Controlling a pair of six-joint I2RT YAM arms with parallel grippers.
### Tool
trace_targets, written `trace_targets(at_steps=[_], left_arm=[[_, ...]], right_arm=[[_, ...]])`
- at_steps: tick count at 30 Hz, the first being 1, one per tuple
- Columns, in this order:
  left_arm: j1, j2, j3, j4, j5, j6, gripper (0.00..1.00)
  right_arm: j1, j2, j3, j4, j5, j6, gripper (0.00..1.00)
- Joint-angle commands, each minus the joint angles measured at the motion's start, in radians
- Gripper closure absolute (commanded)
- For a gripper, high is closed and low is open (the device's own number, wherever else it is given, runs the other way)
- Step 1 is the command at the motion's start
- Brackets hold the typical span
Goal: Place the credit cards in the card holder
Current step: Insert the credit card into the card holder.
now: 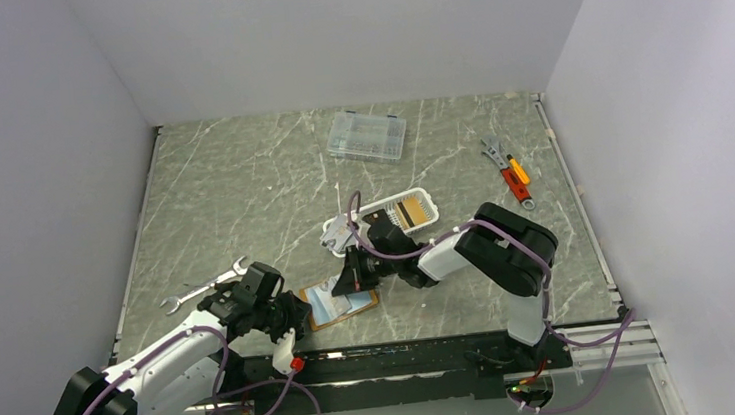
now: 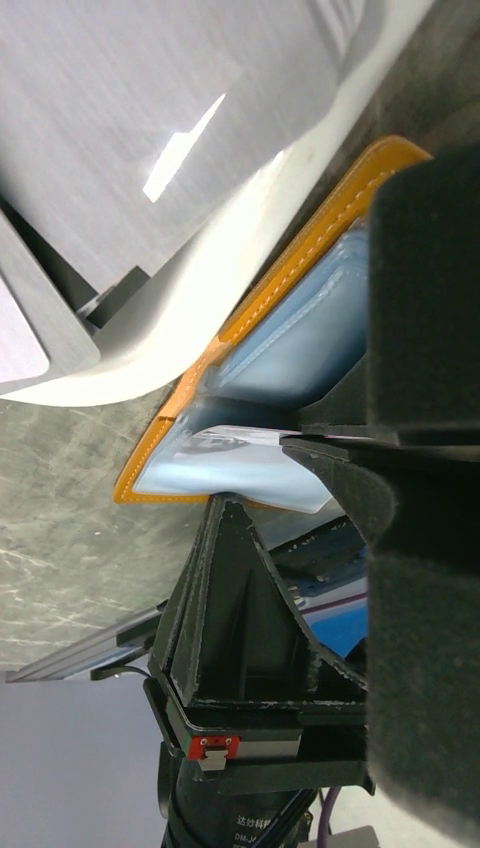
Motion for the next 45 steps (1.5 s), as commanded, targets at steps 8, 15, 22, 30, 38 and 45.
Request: trace_targets(at_steps=[8, 15, 22, 30, 38, 45], left_arm=[[-0.007, 0.026, -0.036, -0.14, -0.032, 0.42, 1.0], [-0.007, 0.026, -0.038, -0.143, -0.035, 0.413, 1.0], [-0.006, 0.019, -0.051, -0.133, -0.033, 0.43, 1.0], [-0.008, 0.014, -0.05, -0.134, -0.033, 0.421, 1.0], [-0.006, 0.011, -0.056, -0.126, -0.033, 0.421, 1.0], [-0.007, 0.006, -0.059, -0.119, -0.035, 0.422, 1.0]], right_arm=[[0.043, -0.062, -0.011, -0.318, 0.198, -0.058, 0.56], [0.046, -0.166, -0.036, -0.427, 0.269, -0.075, 0.4], [0.047, -0.223, -0.023, -0.516, 0.324, -0.108, 0.54], [0.08, -0.166, 0.044, -0.493, 0.328, -0.105, 0.7], [0.148, -0.155, 0.113, -0.52, 0.384, -0.13, 0.79], [0.215, -0.115, 0.183, -0.573, 0.41, -0.178, 0.72]])
